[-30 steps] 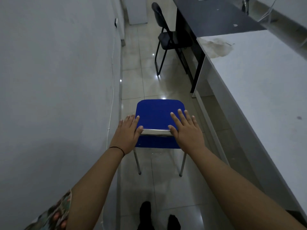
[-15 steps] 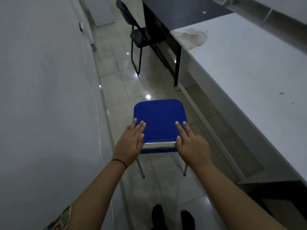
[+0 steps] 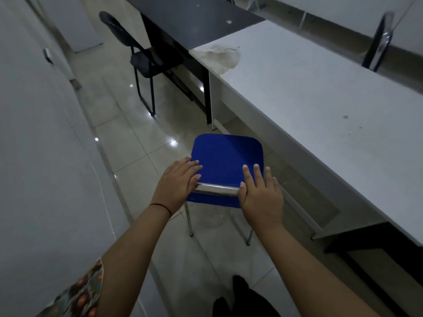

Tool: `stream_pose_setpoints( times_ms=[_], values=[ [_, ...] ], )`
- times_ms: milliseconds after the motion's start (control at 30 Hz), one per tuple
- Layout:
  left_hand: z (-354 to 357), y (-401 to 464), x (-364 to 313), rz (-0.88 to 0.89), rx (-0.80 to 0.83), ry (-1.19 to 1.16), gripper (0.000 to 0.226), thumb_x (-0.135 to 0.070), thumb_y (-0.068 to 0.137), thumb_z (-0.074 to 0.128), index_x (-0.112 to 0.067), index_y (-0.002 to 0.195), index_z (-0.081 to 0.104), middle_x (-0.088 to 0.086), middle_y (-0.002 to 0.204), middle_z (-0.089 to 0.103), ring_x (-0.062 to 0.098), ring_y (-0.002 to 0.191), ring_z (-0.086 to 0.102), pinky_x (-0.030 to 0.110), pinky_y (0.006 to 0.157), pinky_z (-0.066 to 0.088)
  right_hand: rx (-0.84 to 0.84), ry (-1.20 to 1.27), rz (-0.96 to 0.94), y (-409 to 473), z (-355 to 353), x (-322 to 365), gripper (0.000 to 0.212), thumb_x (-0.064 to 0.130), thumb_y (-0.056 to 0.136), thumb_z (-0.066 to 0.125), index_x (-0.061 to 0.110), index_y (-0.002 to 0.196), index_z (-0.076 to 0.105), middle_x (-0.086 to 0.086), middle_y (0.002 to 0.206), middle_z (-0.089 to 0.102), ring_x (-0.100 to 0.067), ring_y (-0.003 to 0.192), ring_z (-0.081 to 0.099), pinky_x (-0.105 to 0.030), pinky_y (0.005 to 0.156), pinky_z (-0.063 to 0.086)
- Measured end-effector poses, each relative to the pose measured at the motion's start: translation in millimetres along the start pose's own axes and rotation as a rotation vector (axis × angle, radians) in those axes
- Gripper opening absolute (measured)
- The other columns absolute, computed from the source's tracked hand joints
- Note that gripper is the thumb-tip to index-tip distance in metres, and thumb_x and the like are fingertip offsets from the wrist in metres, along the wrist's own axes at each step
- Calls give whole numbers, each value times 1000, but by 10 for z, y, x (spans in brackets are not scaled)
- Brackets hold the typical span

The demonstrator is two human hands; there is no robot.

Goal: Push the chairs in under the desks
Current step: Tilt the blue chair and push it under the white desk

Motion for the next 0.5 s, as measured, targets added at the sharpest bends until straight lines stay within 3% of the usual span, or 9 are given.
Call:
stream_pose_setpoints(
  times_ms=[67,167,333,500],
  values=[
    [1,81,68,7,2,3,68,-44,99,1,-14,126,56,4,130,56,19,131,40,26,112,10,-2,-51,-59,107,15,23,53,36,98,23,12,135,52,-17,134,55,-40,129,45,-54,105,37],
    [-15,259,197,20,6,-7,61,-39,100,8,-12,126,56,5,129,57,20,130,39,26,112,9,-2,-84,-75,289,62,60,53,36,97,24,12,134,53,-17,133,56,-39,129,46,-53,108,33],
    [5,512,366,89,52,3,64,-39,100,4,-12,126,55,5,129,56,19,130,40,26,114,11,-46,-20,-32,508,149,94,50,35,95,31,11,129,59,-17,127,60,-38,123,52,-53,104,40],
    [21,721,610,166,84,-14,51,-27,97,18,-8,123,58,8,124,60,22,125,47,33,112,23,-119,17,-26,634,205,224,46,32,93,36,9,122,64,-17,120,65,-39,116,57,-51,97,47]
  ],
)
Point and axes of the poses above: each hand's wrist, its own y-axis towards the middle knuckle, its own z-axis out of the palm, x = y × z, the point moved 5 cm from there along y, towards the middle knuckle
